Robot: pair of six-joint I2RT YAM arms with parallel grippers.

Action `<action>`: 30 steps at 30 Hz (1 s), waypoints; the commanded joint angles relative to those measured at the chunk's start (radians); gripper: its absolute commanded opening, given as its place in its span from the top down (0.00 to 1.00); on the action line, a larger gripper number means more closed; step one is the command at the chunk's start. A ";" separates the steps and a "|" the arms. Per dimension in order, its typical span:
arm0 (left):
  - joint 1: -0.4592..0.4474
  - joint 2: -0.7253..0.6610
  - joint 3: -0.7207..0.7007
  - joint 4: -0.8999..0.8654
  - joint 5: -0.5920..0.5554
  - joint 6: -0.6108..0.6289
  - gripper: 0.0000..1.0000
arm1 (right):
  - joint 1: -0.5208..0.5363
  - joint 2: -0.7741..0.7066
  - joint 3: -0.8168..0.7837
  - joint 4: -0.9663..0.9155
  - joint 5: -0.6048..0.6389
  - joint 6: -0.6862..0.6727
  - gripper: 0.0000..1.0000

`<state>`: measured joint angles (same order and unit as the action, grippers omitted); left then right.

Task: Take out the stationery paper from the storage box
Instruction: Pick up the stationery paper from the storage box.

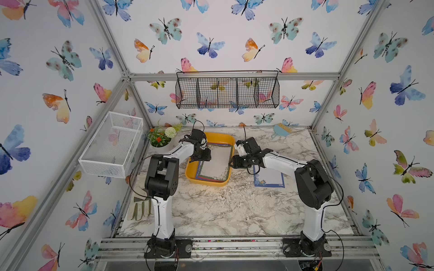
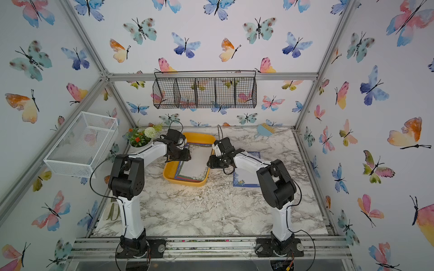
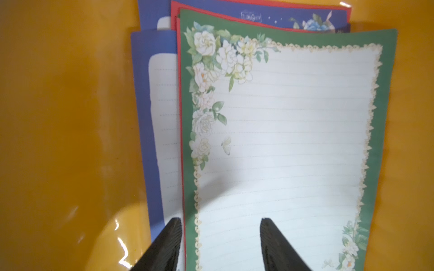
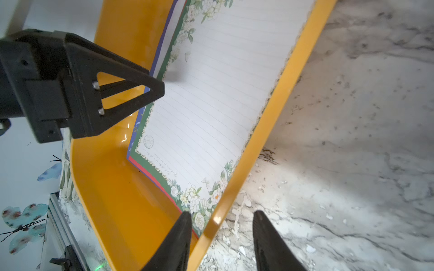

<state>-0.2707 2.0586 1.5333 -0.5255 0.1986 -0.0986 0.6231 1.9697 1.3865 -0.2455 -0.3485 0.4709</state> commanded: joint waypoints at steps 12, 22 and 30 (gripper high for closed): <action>-0.006 0.023 0.017 -0.024 0.014 0.002 0.50 | 0.006 0.016 -0.006 0.003 -0.010 -0.002 0.54; -0.006 0.021 0.017 -0.024 0.021 0.000 0.53 | 0.006 0.017 -0.006 0.003 -0.012 -0.003 0.54; -0.004 0.020 0.021 -0.022 0.072 -0.013 0.55 | 0.006 0.016 -0.009 0.002 -0.007 -0.003 0.54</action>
<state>-0.2707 2.0716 1.5333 -0.5354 0.2310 -0.1024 0.6231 1.9732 1.3861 -0.2455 -0.3481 0.4709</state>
